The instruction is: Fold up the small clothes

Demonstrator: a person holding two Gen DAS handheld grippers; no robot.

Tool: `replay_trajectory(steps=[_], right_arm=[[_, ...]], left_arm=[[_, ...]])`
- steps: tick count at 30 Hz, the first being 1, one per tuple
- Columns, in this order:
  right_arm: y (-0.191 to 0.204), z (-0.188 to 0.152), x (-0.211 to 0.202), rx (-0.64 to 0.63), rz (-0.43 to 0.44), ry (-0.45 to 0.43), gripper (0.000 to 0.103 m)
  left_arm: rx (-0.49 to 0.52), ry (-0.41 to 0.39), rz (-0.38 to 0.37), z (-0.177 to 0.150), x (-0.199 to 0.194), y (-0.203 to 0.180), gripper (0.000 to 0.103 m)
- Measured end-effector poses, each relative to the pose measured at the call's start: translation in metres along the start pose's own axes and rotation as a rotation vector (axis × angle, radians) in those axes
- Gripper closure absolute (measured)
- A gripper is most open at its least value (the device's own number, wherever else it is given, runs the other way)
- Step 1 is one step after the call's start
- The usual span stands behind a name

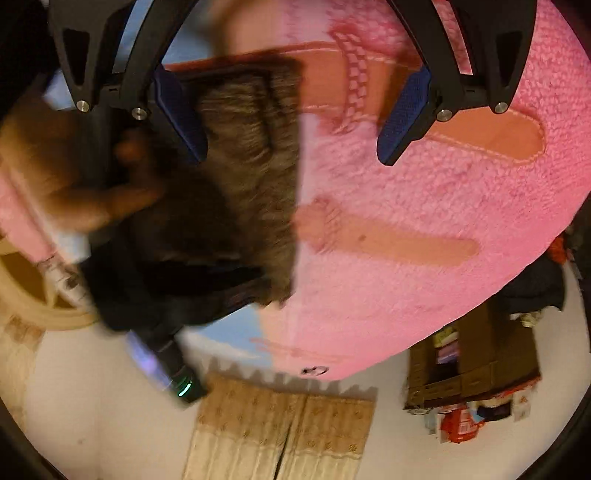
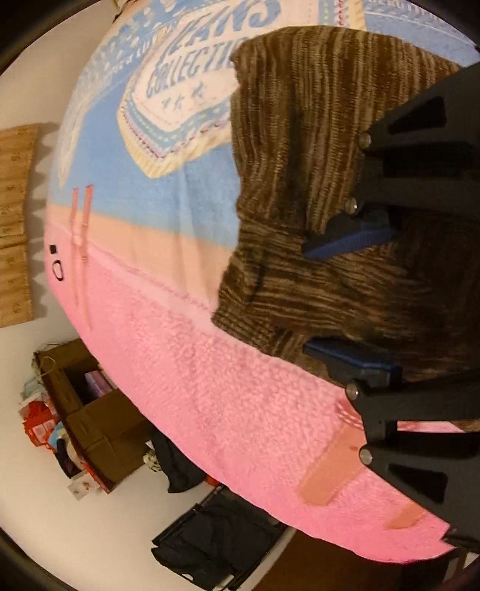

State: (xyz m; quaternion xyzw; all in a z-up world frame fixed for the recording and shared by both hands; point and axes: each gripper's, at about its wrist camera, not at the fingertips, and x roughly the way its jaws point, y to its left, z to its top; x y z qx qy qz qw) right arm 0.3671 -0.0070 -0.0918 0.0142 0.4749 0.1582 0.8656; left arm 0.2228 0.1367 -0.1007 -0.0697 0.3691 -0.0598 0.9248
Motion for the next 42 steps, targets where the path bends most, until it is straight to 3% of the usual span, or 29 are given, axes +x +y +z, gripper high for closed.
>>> replay_trajectory(steps=[2, 5, 9, 13, 14, 15, 18, 22, 25, 29, 33, 36, 40, 42], right_arm=[[-0.002, -0.004, -0.004, 0.007, 0.023, -0.007, 0.087], [-0.003, -0.005, -0.016, 0.022, 0.029, -0.040, 0.091], [0.027, 0.002, -0.027, -0.058, 0.030, -0.104, 0.091], [0.037, 0.003, 0.012, -0.087, -0.003, -0.038, 0.089], [0.037, -0.001, 0.018, -0.094, 0.000, -0.059, 0.089], [0.039, -0.003, 0.016, -0.108, 0.001, -0.093, 0.086], [0.047, -0.002, 0.001, -0.156, 0.080, -0.087, 0.046], [0.031, -0.016, -0.072, -0.106, 0.133, -0.246, 0.066], [0.003, -0.043, -0.118, -0.088, 0.014, -0.278, 0.080], [-0.051, -0.087, -0.140, -0.030, -0.113, -0.299, 0.080], [-0.084, -0.104, -0.102, 0.098, -0.072, -0.179, 0.079], [-0.077, -0.098, -0.096, 0.099, -0.068, -0.226, 0.077], [-0.052, -0.089, -0.087, 0.000, -0.180, -0.217, 0.075], [-0.053, -0.090, -0.091, -0.014, -0.185, -0.211, 0.074]], left_arm=[[-0.055, 0.033, -0.009, -0.003, 0.009, 0.012, 0.010], [-0.101, 0.001, -0.046, -0.003, 0.003, 0.023, 0.010], [-0.079, -0.010, -0.029, -0.005, 0.001, 0.017, 0.010], [-0.077, -0.011, -0.031, -0.010, 0.000, 0.012, 0.010], [-0.080, -0.010, -0.034, -0.011, 0.000, 0.011, 0.010], [-0.081, -0.013, -0.037, -0.012, 0.000, 0.011, 0.010], [-0.074, -0.018, -0.032, -0.012, -0.001, 0.010, 0.010], [-0.094, -0.028, -0.054, -0.011, 0.000, 0.013, 0.010], [-0.112, -0.031, -0.066, -0.011, -0.001, 0.017, 0.010], [-0.082, -0.019, -0.028, -0.009, 0.000, 0.011, 0.010], [-0.057, -0.007, 0.006, -0.009, 0.004, 0.007, 0.010], [-0.041, 0.000, 0.029, -0.008, 0.004, 0.001, 0.010], [-0.024, 0.011, 0.055, -0.009, 0.007, -0.004, 0.010], [-0.015, 0.014, 0.067, -0.008, 0.009, -0.006, 0.010]])
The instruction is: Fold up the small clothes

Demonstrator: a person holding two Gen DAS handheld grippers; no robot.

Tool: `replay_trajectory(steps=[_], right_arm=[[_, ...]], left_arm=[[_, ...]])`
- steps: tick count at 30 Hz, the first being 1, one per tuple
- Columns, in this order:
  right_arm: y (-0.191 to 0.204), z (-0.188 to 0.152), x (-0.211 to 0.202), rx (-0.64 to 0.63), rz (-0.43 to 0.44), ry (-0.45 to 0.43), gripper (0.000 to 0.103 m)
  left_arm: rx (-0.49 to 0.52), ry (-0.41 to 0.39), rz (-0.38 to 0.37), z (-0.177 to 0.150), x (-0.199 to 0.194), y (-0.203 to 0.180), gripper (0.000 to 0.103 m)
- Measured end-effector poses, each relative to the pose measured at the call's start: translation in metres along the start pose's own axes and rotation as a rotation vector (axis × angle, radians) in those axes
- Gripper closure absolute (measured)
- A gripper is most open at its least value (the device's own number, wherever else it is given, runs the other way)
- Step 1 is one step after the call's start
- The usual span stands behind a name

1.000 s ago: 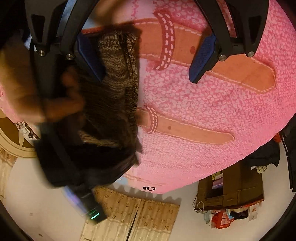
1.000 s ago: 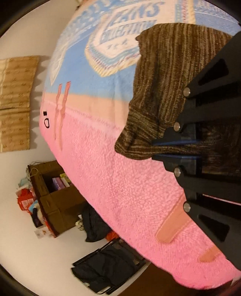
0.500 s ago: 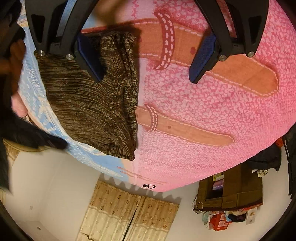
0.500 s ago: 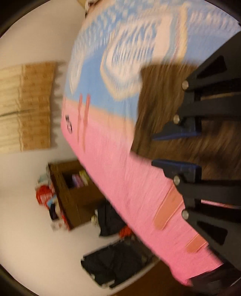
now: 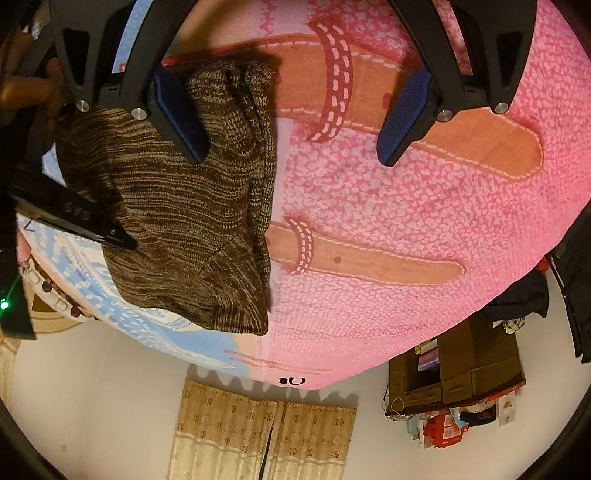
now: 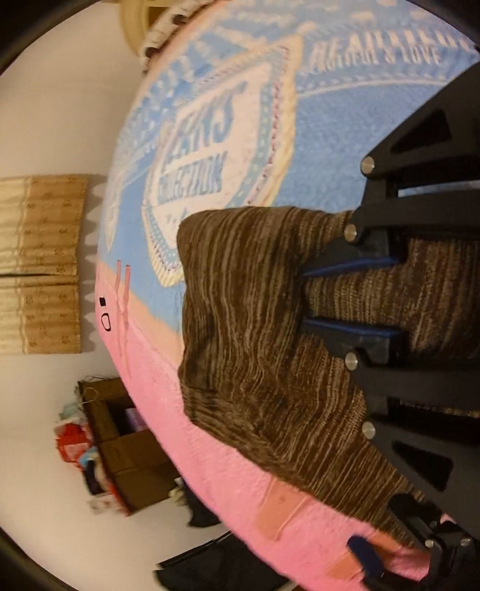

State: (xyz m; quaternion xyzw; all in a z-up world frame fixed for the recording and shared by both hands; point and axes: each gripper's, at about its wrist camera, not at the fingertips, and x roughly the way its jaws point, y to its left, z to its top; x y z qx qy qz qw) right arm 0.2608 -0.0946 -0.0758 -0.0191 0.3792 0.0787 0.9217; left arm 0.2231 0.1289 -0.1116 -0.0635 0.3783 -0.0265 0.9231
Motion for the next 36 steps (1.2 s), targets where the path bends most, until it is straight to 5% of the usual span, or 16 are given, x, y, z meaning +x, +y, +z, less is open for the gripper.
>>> replay_trajectory(steps=[7, 12, 19, 36], right_arm=[[-0.011, -0.023, -0.053, 0.081, 0.115, -0.070, 0.068], [-0.003, -0.060, -0.028, 0.076, 0.096, 0.051, 0.055], [0.015, -0.062, -0.028, -0.010, 0.011, 0.008, 0.048], [0.020, -0.072, -0.031, -0.015, 0.025, -0.011, 0.028]], left_arm=[[0.012, 0.007, 0.015, 0.000, 0.002, -0.001, 0.008], [0.018, 0.005, 0.023, -0.001, 0.003, -0.003, 0.008], [0.029, 0.008, 0.035, -0.001, 0.004, -0.005, 0.007], [0.037, 0.001, 0.048, -0.003, 0.005, -0.007, 0.006]])
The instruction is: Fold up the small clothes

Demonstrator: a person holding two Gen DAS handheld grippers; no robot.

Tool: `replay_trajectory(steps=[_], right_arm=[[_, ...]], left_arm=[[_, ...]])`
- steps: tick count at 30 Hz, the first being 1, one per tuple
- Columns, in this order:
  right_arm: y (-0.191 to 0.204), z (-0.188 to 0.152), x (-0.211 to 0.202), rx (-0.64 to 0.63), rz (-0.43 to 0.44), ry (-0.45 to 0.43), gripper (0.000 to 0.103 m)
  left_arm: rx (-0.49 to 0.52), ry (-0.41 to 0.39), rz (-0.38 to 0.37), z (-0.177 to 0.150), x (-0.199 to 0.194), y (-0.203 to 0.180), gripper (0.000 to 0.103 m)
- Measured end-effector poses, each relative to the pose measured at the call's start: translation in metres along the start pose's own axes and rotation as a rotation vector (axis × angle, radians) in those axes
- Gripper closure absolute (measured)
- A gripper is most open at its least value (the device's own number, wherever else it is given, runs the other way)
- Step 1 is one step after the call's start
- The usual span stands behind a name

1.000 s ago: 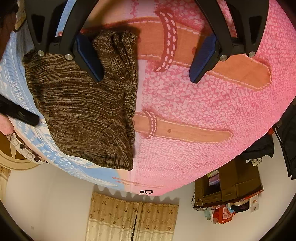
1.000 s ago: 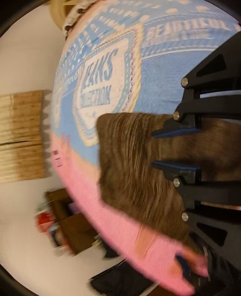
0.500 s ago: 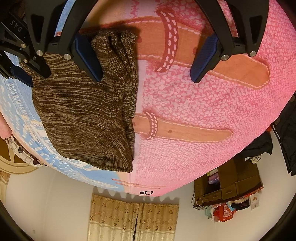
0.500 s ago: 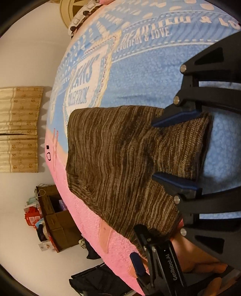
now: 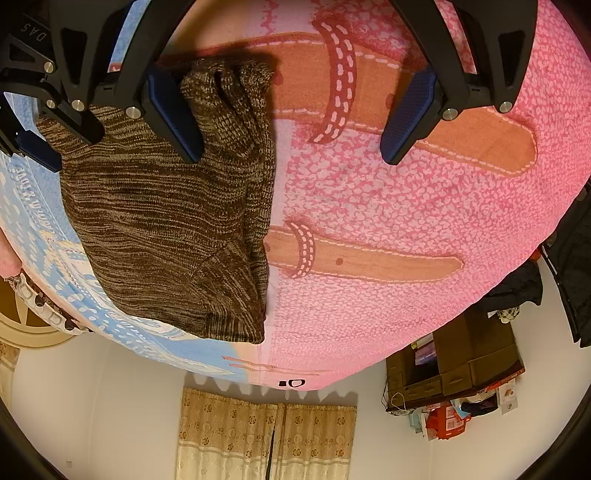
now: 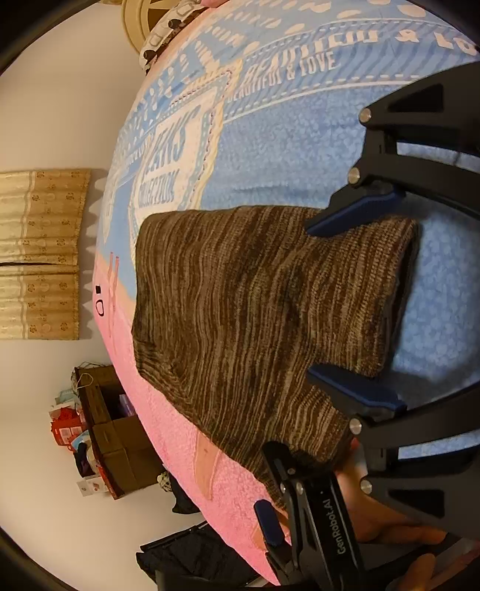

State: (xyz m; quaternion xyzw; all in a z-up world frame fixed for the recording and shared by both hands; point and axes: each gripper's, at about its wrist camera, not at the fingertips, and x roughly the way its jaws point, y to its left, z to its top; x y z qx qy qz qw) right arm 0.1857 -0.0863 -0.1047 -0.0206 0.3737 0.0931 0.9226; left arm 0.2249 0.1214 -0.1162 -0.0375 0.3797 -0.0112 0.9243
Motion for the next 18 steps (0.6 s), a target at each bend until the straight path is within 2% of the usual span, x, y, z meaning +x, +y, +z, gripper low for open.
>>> replay_trajectory(steps=[7, 18], right_arm=[[0.0018, -0.0003, 0.0004, -0.003, 0.010, 0.003, 0.023], [0.0014, -0.0007, -0.0028, 0.002, 0.024, -0.003, 0.021]], left_arm=[[-0.003, -0.003, -0.004, -0.0014, 0.0000, 0.0017, 0.006], [0.000, 0.004, 0.008, 0.0001, 0.0002, 0.0000, 0.006]])
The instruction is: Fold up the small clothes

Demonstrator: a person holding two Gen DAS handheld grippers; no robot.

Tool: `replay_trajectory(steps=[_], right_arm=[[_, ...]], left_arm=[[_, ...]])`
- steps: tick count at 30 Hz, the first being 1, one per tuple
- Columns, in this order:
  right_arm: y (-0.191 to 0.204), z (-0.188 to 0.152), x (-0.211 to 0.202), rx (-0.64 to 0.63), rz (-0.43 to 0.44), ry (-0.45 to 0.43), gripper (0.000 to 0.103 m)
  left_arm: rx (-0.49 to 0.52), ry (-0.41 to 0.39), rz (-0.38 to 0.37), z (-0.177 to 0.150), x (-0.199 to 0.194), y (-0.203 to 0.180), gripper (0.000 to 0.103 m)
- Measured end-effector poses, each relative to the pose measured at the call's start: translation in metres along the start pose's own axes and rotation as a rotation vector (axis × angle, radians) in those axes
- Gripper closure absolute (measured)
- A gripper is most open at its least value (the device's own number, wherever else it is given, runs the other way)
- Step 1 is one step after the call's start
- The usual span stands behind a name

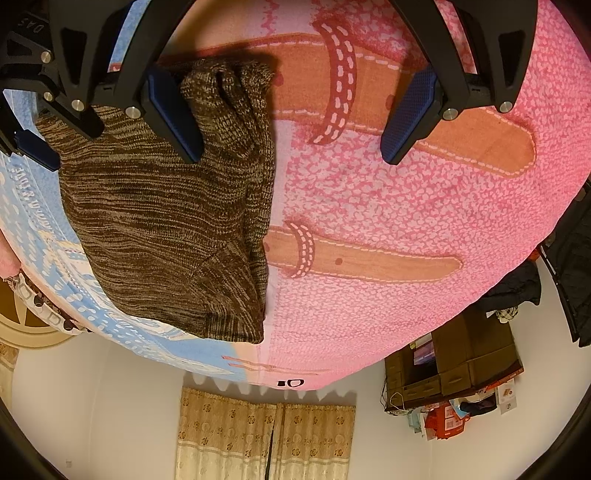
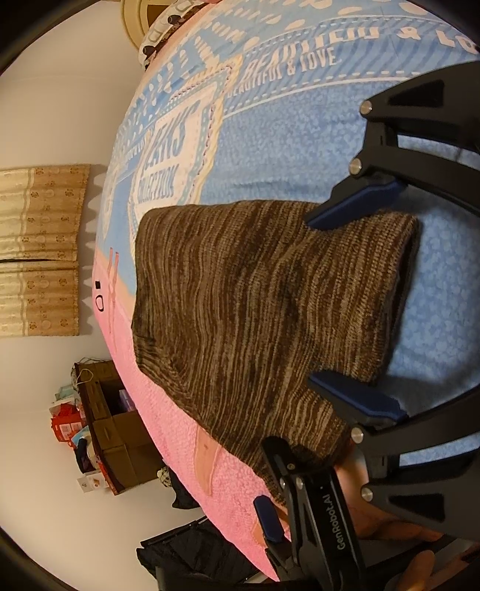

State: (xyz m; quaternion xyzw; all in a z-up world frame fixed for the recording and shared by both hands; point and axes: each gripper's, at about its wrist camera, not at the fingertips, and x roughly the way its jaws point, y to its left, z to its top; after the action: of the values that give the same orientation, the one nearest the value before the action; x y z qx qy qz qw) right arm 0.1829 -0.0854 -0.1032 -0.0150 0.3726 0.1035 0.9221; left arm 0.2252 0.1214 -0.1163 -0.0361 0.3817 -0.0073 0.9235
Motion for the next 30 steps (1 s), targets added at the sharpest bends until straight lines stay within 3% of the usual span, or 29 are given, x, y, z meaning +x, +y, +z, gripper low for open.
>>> replay_trajectory(steps=[5, 7, 9, 11, 13, 16, 19, 21, 24, 30], right_arm=[[-0.006, -0.005, -0.013, 0.021, 0.005, 0.012, 0.021], [-0.012, -0.011, -0.025, 0.023, 0.006, 0.014, 0.021], [-0.023, -0.015, -0.041, 0.028, 0.032, -0.013, 0.021], [-0.039, -0.009, -0.052, 0.040, 0.041, -0.055, 0.021], [-0.057, 0.005, -0.049, 0.093, 0.040, -0.059, 0.017], [-0.087, 0.033, -0.028, 0.238, 0.085, -0.042, 0.014], [-0.096, 0.053, 0.000, 0.299, 0.148, -0.010, 0.014], [-0.093, 0.058, 0.016, 0.303, 0.119, 0.011, 0.016], [-0.091, 0.055, 0.029, 0.298, 0.118, 0.029, 0.021], [-0.098, 0.046, 0.032, 0.327, 0.162, 0.022, 0.022]], left_arm=[[0.010, 0.038, 0.003, -0.002, -0.007, -0.003, 0.006], [0.025, 0.056, -0.053, -0.004, -0.018, -0.001, 0.006], [0.029, 0.025, -0.131, 0.001, -0.034, 0.001, 0.006], [0.013, -0.050, -0.173, 0.019, -0.049, 0.002, 0.006], [-0.014, -0.074, -0.204, 0.042, -0.048, 0.001, 0.006], [-0.062, 0.039, -0.267, 0.079, -0.007, -0.010, 0.006], [-0.112, 0.163, -0.238, 0.085, 0.040, -0.020, 0.006], [-0.155, 0.216, -0.260, 0.079, 0.058, -0.023, 0.006], [-0.163, 0.178, -0.254, 0.069, 0.057, -0.027, 0.006], [0.024, 0.144, -0.136, 0.056, 0.056, -0.057, 0.006]])
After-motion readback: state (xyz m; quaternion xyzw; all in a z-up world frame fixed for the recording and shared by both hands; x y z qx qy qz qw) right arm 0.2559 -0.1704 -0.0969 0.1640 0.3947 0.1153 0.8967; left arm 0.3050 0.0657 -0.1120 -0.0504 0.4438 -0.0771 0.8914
